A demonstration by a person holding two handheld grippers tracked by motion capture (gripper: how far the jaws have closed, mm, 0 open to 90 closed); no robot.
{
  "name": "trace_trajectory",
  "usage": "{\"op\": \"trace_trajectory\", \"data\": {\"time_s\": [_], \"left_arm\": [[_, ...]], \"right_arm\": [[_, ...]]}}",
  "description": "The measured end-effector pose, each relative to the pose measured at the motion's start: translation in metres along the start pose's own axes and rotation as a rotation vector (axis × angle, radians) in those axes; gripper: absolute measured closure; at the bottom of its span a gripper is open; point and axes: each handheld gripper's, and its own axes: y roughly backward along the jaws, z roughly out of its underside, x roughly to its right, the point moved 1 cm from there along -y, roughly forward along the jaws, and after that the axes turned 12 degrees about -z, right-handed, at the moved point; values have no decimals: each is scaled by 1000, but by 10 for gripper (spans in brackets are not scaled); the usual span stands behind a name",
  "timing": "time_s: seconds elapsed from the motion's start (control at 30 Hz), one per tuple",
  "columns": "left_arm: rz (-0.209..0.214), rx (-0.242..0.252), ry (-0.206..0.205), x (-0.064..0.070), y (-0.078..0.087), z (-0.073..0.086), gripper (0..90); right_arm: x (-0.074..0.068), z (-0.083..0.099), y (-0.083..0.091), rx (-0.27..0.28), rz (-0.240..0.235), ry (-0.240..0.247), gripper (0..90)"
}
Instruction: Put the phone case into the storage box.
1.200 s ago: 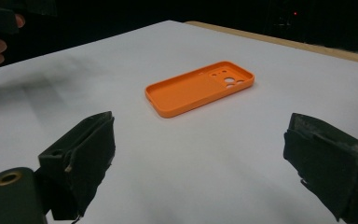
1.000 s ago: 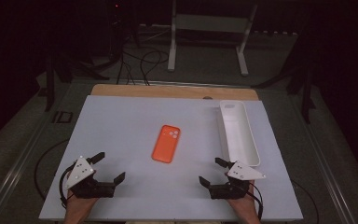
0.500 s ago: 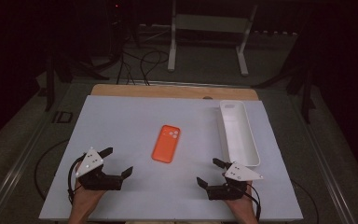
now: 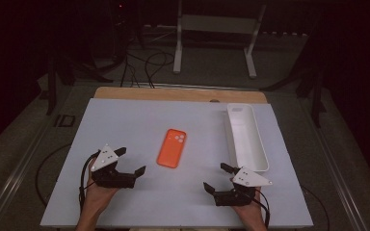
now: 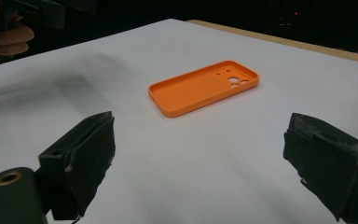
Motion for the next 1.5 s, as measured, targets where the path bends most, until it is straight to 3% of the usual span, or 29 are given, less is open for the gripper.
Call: {"op": "trace_trajectory", "data": {"time_s": [0.63,1.1,1.33,1.5], "left_arm": [[6,-32,-37,11,-36,-11,51],[28,-98,-60,17,-60,-17,81],[22,-149,-81,22,-70,-19,154],[-27,-207,-114,26,-78,-19,272]], "right_arm": [[1,0,0,-1,7,4,89],[1,0,0,-2,9,5,89],[1,0,1,-2,11,7,89],[1,0,0,-4,11,5,90]]}}
